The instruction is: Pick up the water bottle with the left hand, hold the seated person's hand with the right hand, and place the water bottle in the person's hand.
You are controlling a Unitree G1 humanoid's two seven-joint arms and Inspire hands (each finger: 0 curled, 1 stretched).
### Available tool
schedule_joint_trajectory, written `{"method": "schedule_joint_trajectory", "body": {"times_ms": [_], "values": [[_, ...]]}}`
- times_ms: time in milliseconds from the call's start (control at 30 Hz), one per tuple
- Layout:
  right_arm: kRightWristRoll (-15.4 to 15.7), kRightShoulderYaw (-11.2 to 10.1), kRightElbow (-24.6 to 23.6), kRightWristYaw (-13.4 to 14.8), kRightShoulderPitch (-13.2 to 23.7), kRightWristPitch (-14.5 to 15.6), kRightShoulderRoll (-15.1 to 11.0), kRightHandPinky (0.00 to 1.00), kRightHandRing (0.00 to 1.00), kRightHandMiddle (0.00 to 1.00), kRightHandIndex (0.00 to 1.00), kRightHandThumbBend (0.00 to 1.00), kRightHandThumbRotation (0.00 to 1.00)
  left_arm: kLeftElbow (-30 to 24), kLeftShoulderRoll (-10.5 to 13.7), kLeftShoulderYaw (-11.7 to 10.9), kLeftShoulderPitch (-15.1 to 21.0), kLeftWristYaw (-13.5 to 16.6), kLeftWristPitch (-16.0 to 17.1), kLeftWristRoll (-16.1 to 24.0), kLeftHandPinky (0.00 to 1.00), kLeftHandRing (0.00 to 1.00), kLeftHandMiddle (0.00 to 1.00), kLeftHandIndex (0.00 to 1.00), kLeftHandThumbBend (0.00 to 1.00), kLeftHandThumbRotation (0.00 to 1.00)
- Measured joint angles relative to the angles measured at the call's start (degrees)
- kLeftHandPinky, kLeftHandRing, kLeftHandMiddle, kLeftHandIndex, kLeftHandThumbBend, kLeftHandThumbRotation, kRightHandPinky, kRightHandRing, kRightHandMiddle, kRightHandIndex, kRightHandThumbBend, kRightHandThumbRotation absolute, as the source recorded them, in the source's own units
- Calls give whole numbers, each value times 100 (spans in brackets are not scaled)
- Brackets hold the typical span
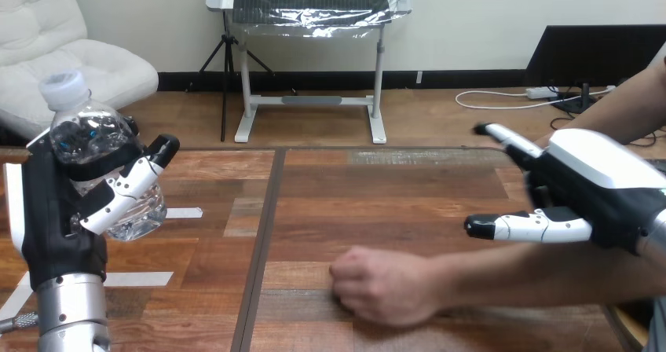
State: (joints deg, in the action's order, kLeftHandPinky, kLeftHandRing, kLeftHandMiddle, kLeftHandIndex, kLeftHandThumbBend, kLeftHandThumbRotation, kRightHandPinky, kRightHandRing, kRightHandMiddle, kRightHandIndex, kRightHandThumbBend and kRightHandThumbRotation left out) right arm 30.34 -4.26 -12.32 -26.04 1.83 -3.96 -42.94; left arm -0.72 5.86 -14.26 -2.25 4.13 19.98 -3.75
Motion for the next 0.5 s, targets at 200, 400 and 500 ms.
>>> {"method": "schedule_joint_trajectory", "body": {"times_ms": [200,400,500], "values": [[587,42,-144,137,-44,282,5,1,6,14,100,99,100,0,0,-1,0,0,23,-1,23,29,34,40,57,0],[1007,146,-314,209,-107,503,25,0,5,14,100,99,100,0,0,1,0,-13,23,-18,23,29,34,40,57,0],[1132,197,-381,243,-137,553,58,0,5,14,100,99,100,0,0,0,0,-32,24,-25,23,29,34,40,58,0]]}}
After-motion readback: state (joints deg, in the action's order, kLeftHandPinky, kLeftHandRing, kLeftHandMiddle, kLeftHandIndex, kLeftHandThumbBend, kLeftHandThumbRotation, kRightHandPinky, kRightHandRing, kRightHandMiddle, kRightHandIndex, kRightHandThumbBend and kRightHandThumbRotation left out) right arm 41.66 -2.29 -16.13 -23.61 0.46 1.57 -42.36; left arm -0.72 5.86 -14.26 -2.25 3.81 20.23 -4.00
